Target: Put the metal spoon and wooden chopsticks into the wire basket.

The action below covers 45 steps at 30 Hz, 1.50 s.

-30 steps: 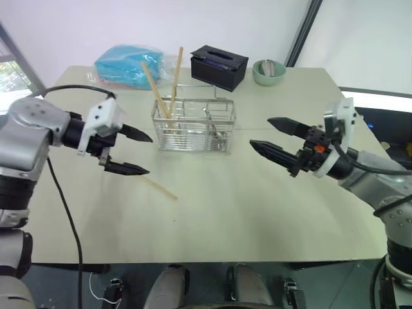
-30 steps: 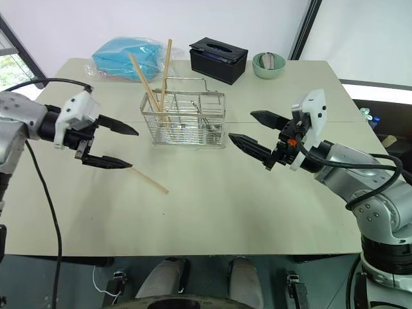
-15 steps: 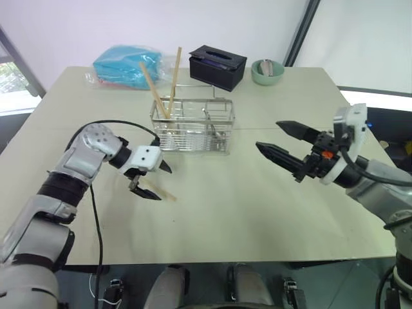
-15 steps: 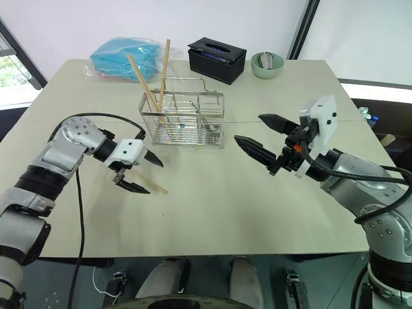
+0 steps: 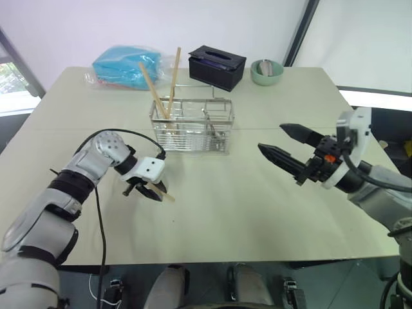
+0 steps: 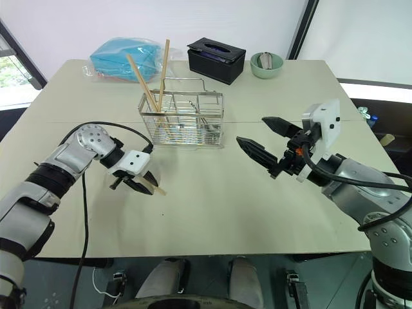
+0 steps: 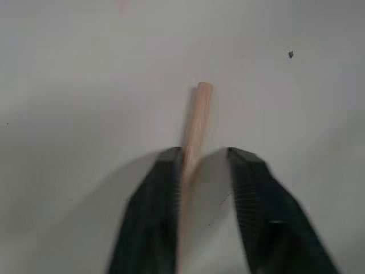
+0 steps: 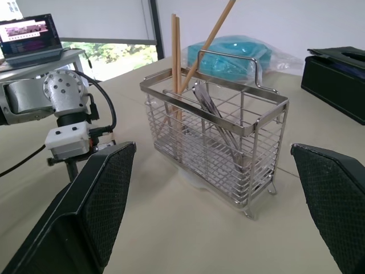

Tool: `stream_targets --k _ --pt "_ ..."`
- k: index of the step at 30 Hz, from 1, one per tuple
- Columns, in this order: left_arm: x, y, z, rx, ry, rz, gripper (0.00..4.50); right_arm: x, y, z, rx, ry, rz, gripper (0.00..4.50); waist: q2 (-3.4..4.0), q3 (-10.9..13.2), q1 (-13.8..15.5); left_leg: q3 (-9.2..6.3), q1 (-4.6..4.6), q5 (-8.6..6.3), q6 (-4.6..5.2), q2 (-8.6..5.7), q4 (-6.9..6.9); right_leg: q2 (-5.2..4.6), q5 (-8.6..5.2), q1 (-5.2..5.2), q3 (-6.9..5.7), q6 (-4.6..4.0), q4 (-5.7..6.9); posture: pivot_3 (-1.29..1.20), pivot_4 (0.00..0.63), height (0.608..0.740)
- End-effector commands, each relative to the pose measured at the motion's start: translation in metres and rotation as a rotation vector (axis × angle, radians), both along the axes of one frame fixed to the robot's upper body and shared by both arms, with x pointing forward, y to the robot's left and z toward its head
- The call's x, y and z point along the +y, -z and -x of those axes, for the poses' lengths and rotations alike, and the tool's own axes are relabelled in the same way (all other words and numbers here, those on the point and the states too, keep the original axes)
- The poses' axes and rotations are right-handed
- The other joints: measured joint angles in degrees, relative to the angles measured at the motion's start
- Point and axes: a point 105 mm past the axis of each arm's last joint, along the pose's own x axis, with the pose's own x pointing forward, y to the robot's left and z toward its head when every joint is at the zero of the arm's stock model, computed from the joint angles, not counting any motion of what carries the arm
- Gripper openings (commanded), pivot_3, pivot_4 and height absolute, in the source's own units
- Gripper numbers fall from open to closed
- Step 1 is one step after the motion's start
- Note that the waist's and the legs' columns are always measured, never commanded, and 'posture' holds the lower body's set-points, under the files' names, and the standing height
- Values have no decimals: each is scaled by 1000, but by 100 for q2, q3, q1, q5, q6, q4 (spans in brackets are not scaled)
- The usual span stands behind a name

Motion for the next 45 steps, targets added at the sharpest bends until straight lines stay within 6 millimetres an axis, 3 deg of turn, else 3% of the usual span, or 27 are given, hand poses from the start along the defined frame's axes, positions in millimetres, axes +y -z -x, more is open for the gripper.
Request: stream_targets --k 1,7,11,15,17,20,23,27,31,45 --pt "0 -7 -2 -14 3 16 35 1 -12 3 -60 -4 -3 4500 0 0 -1 0 0 0 0 0 0 0 0 0 0 0 0 0 150 654" --pt "-5 -30 2 -34 -10 93 35 3 -12 0 -62 -26 3 4500 1 1 -6 0 0 0 1 0 1 1 0 0 0 0 1 0 150 654" --pt "-18 -72 3 -87 -8 220 35 2 -12 -3 -61 -40 11 4500 3 2 -10 0 1 0 0 1 0 1 0 0 0 0 0 0 150 654" --pt "-44 -162 -4 -95 -103 565 35 4 -13 -6 -59 -63 13 4500 -9 13 23 -10 -5 1 2 0 8 4 -1 5 -8 0 1 0 150 654" --pt "-50 -197 -9 -102 -155 716 35 5 -13 -7 -59 -69 13 4500 -13 16 -1 -15 -6 2 5 0 13 6 -1 9 -14 1 -1 0 150 654" --pt "-50 -260 -38 -186 -365 1051 35 5 -13 -8 -58 -75 12 4500 -5 16 -24 -11 14 0 9 -1 5 4 -2 28 -14 9 -5 0 150 654" --pt "-40 -291 -62 -165 -564 1270 35 6 -13 -9 -58 -80 9 4500 -3 15 -49 -13 24 -1 11 -1 1 7 -4 32 -15 17 0 0 150 654" --pt "-28 -301 -85 -199 -733 1425 35 8 -12 -9 -56 -86 4 4500 -4 16 -130 -12 35 -1 10 -1 -5 7 -3 33 -15 17 9 0 150 654" --pt "-19 -297 -103 -214 -863 1502 35 7 -10 -9 -55 -75 -4 4500 -6 16 -125 -11 25 0 8 -4 0 4 3 29 -13 26 4 0 150 654" --pt "-32 -254 -114 -295 -883 1488 35 3 -9 -3 -53 -35 -22 4500 -8 15 -87 -10 12 -1 6 -10 5 -4 8 24 -11 31 -1 0 150 654"
